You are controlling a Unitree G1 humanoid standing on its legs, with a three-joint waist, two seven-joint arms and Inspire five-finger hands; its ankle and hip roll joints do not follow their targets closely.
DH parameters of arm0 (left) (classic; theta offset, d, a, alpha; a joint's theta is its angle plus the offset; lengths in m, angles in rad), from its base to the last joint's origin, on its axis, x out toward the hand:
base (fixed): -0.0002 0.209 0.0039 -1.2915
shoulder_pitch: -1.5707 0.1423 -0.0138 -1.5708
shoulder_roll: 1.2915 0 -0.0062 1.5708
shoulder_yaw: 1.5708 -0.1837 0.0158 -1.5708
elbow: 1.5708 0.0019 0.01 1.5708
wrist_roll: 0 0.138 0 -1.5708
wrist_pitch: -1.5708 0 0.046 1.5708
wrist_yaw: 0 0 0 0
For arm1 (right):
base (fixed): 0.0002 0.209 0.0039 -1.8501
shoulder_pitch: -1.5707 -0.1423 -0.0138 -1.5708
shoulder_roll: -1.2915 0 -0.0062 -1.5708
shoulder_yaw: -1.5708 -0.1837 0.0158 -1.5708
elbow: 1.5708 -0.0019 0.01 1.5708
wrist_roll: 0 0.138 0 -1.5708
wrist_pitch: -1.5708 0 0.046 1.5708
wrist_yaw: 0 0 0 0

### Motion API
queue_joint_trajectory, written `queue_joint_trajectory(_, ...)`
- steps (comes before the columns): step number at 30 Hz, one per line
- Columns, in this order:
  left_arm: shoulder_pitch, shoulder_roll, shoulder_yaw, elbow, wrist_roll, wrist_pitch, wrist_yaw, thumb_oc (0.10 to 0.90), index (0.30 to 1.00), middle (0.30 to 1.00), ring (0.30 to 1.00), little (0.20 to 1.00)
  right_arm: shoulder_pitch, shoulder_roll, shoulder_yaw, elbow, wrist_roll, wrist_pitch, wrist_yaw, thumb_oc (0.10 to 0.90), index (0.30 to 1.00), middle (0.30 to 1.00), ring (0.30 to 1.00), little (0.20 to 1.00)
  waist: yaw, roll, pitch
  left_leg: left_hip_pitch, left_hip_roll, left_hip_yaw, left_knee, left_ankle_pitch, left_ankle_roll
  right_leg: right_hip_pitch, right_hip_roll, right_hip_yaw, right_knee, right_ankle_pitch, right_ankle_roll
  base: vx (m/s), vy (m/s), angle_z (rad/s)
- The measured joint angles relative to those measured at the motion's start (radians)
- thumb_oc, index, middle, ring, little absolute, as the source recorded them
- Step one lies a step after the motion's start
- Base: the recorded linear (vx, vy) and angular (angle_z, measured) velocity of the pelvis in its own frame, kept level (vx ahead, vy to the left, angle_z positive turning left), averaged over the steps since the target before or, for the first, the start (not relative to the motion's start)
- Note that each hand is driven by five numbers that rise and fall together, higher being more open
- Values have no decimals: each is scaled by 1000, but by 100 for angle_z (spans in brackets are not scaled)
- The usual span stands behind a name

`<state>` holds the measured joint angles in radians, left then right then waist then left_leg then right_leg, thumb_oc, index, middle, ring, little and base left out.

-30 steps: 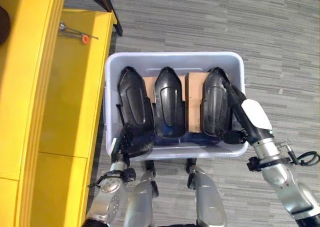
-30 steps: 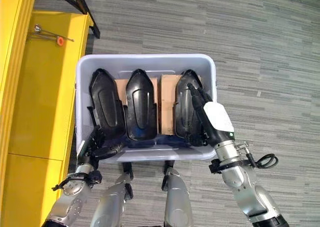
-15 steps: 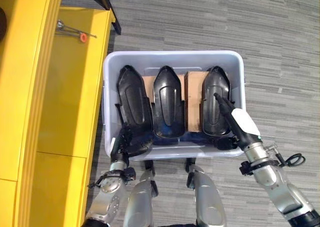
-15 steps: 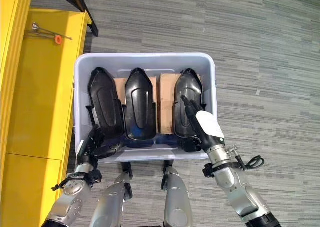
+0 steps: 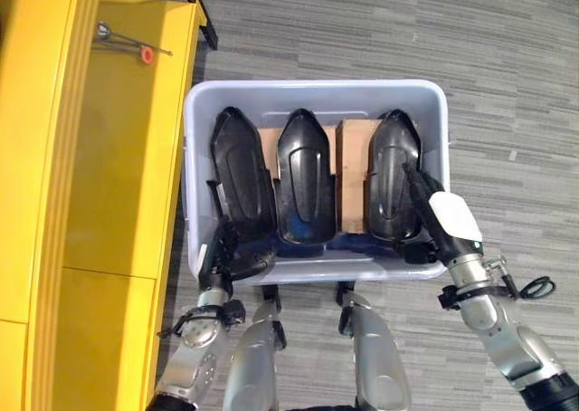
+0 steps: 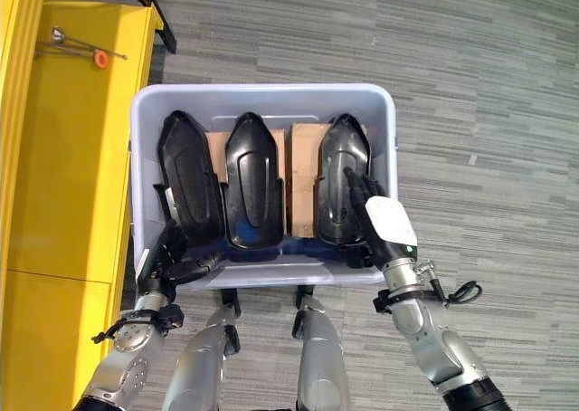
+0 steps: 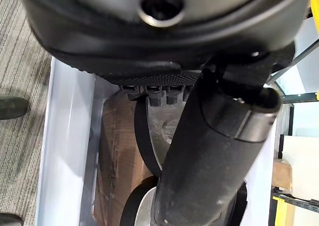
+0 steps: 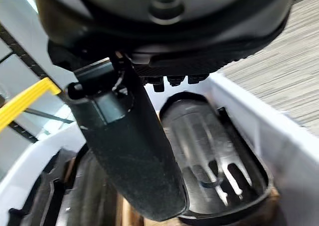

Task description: Move parts from the plastic box to the shelf.

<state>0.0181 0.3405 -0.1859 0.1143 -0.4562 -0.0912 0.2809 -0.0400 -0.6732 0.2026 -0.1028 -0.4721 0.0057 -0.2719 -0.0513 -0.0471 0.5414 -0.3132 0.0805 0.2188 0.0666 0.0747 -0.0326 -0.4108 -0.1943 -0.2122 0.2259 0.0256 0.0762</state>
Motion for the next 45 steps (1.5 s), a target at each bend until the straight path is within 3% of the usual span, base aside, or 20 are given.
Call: queue_joint_trajectory(45,-42,11,-3,-70,1,-41,36,900,1000,1000,1000,1000,-75,10,36,42,-78,38,-66,900,1000,1000,1000,1000,-2,18,1,-199,-5,-6,139,-13,14,-216,-39,26,164,-34,-25,-9,-1,0)
